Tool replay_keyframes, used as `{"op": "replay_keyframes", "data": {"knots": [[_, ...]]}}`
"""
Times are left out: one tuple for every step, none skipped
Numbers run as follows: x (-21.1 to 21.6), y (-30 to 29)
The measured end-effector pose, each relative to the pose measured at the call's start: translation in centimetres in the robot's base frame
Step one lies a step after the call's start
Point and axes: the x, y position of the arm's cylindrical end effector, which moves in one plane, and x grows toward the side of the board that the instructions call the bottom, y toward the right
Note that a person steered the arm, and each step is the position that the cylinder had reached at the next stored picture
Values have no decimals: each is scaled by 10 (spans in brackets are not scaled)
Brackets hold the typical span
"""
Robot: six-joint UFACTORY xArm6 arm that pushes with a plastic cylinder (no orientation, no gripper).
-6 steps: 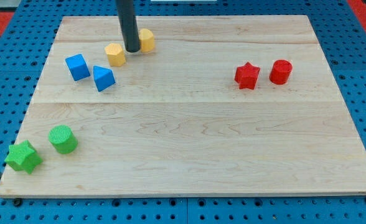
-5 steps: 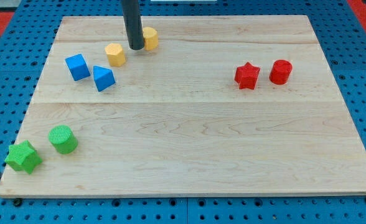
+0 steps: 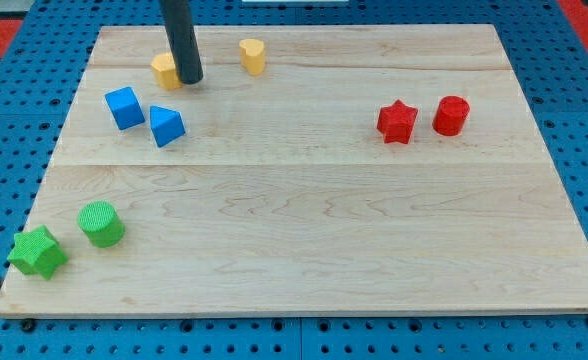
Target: Move the yellow hexagon to the top left of the board
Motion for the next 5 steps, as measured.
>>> {"op": "replay_keyframes", "data": {"knots": [[16,-19],[18,-58],[18,-65],[15,-108],[-2,-162]]}}
